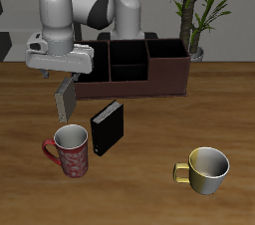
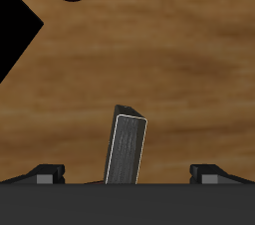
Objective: Place the yellow book into the back desk caddy's left compartment and place the black book into the back desk caddy's right compartment
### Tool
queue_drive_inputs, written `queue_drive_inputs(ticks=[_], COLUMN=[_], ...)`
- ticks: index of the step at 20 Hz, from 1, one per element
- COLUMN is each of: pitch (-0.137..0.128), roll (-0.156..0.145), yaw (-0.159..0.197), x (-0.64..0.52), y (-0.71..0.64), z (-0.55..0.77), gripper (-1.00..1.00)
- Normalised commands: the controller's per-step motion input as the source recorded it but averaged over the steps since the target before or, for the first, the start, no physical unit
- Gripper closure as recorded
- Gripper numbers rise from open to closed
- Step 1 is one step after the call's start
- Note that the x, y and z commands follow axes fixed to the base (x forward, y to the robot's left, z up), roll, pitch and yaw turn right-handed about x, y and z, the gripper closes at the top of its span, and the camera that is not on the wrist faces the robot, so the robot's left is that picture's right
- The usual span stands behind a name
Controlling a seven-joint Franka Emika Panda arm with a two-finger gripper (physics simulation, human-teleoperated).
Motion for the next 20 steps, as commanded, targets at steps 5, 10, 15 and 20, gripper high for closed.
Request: queue_drive_inputs(ticks=[5,10,15,20], pitch=[0.017,0.018,0.017,0.008], roll=[-0.009,-0.021,-0.005,-0.032], yaw=[-0.045,-0.011,-0.011,-0.020], x=[-0.01,0.00,0.02,0.04], y=[-0.04,-0.07,-0.03,-0.05], z=[-0.26,-0.21,-0.26,-0.11], gripper=[-1.00,-1.00,-1.00,1.00])
